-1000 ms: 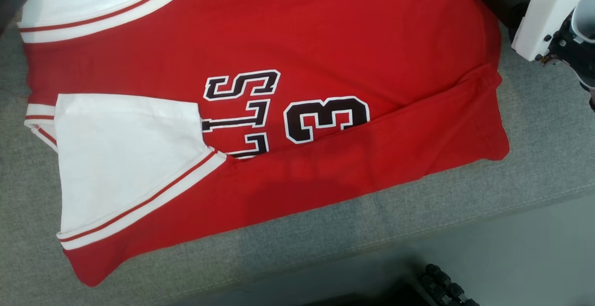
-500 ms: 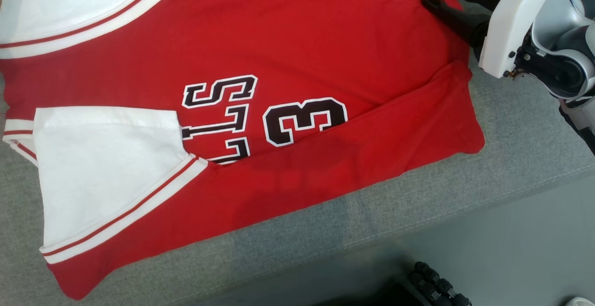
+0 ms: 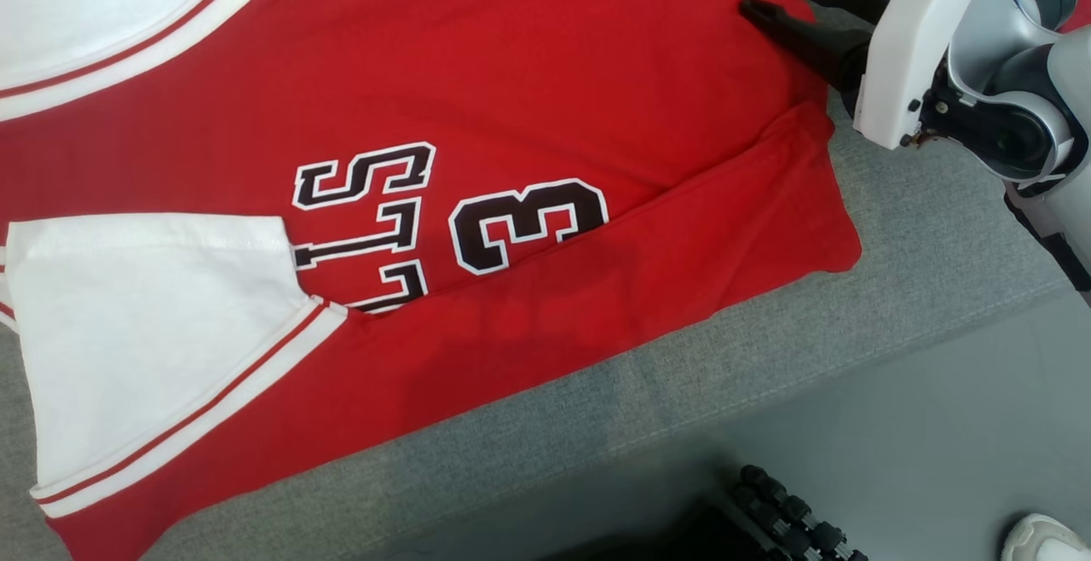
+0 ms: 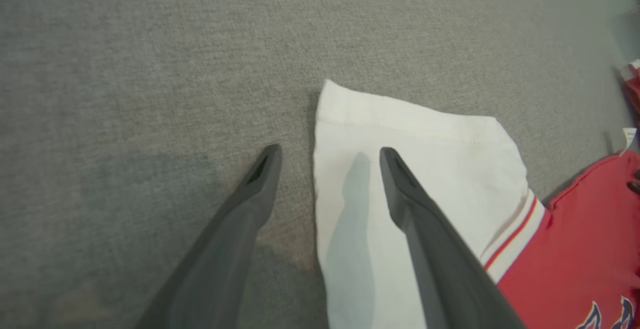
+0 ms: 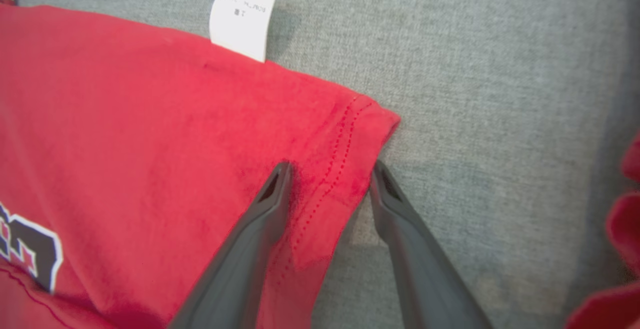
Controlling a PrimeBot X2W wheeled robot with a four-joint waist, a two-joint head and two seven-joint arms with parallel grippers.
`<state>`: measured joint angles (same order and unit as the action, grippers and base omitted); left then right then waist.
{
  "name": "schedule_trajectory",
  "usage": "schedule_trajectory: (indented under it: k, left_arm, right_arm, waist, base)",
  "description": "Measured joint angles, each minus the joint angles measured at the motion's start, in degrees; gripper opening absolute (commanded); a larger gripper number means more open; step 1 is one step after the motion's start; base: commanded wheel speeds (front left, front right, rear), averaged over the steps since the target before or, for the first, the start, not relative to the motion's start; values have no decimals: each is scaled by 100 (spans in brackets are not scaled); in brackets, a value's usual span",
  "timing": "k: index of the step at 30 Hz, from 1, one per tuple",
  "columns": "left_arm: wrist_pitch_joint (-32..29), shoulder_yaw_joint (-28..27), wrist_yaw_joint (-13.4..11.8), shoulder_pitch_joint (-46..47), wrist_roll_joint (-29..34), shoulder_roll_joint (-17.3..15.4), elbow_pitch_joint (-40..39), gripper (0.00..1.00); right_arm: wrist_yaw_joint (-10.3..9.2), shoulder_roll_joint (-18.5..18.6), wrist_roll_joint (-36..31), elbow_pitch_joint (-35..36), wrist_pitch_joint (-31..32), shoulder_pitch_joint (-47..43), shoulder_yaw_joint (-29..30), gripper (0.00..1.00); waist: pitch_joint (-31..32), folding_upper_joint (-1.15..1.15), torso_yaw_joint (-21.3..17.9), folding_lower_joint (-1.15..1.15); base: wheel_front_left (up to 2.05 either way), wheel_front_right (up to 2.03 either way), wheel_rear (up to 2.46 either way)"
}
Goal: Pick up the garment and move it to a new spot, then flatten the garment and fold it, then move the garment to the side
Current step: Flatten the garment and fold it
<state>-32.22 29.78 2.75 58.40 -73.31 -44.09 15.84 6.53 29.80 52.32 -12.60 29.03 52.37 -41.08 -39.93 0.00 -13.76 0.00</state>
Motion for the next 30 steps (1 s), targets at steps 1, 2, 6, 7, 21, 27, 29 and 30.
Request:
schedule_trajectory:
  k: [1,2,6,7,21,27,29,30]
  left_arm:
    - [-1,7,1,38,15,-4,18,100]
    - [-1,12,5,74,27,-8,36,100]
    - [1,30,46,177,47,35,99,100]
    - [1,35,69,201,47,54,114,100]
    - [-52,219,233,364,57,292,345,0]
    - [8,294,313,383,56,591,376,0]
    - [35,296,328,394,43,688,361,0]
    - [54,298,333,395,38,716,345,0]
  right_arm:
    - [0,0,7,13,0,2,0,76]
    - [0,-3,13,21,-1,4,-1,75]
    - [9,-5,18,22,-26,5,-11,72]
    - [24,-7,18,22,-29,6,-13,72]
    - [52,-3,21,-69,-77,24,-105,16]
    - [54,13,21,-155,-176,23,-175,0]
    - [54,45,20,-188,-178,13,-188,0]
    - [54,57,20,-200,-182,4,-191,0]
  waist:
    - [-15,0,-15,0]
    - [-30,0,-30,0]
    - [-75,0,-73,0]
    - [-79,0,-78,0]
    - [-57,0,-98,0]
    - [19,0,-32,0]
    - [58,0,13,0]
    - [78,0,37,0]
  base:
    - [0,0,0]
    - [0,0,0]
    - [0,0,0]
    - [0,0,0]
    - [0,0,0]
    - [0,0,0]
    - [0,0,0]
    - [0,0,0]
